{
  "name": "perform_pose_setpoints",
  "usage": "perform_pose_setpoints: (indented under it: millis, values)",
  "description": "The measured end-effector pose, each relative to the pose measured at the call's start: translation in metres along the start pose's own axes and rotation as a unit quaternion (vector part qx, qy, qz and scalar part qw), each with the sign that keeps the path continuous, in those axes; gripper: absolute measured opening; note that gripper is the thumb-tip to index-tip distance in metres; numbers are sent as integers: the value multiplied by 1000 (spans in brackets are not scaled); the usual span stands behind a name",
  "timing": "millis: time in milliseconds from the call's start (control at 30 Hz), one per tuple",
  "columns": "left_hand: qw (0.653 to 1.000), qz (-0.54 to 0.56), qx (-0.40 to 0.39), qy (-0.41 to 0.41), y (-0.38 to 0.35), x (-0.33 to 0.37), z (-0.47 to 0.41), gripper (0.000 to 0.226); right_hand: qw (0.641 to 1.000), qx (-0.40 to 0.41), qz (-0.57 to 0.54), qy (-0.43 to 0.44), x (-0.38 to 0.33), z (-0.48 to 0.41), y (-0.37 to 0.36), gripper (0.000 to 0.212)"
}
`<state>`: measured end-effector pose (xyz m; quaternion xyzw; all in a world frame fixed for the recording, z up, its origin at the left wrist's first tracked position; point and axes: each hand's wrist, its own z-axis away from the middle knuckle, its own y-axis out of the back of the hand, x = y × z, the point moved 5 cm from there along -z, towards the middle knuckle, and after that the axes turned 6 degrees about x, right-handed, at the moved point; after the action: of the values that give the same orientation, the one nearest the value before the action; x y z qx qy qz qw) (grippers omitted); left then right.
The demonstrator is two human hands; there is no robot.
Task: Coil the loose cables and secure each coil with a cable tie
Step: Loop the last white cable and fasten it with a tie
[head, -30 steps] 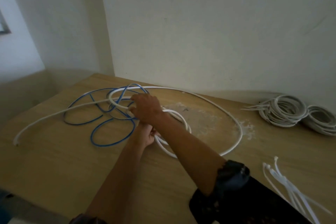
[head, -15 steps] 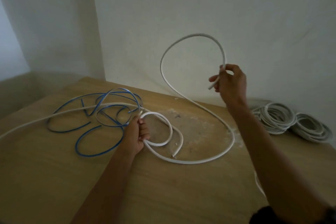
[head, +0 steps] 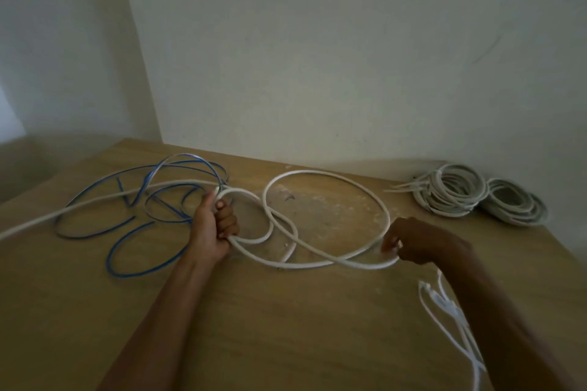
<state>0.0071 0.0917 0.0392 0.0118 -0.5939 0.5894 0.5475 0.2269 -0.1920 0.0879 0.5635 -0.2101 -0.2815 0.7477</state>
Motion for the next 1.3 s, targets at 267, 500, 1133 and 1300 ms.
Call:
perform_pose_setpoints:
  millis: [267, 500, 1133, 1300]
  values:
    - [1000, -10, -20, 9, -3, -4, 3, 47, 971, 212, -109, 30, -118, -37, 26, 55]
    - [999, -9, -40, -4, -9, -5, 6, 47, 948, 229, -217, 44, -184, -88, 7, 20]
    - [994, 92, -62, 25, 1, 7, 1, 49, 988, -25, -76, 130, -82, 16, -9, 26]
    - [995, 65, -55, -55, -20, 11, 16, 50, 992, -52, -59, 99, -65, -6, 7, 46]
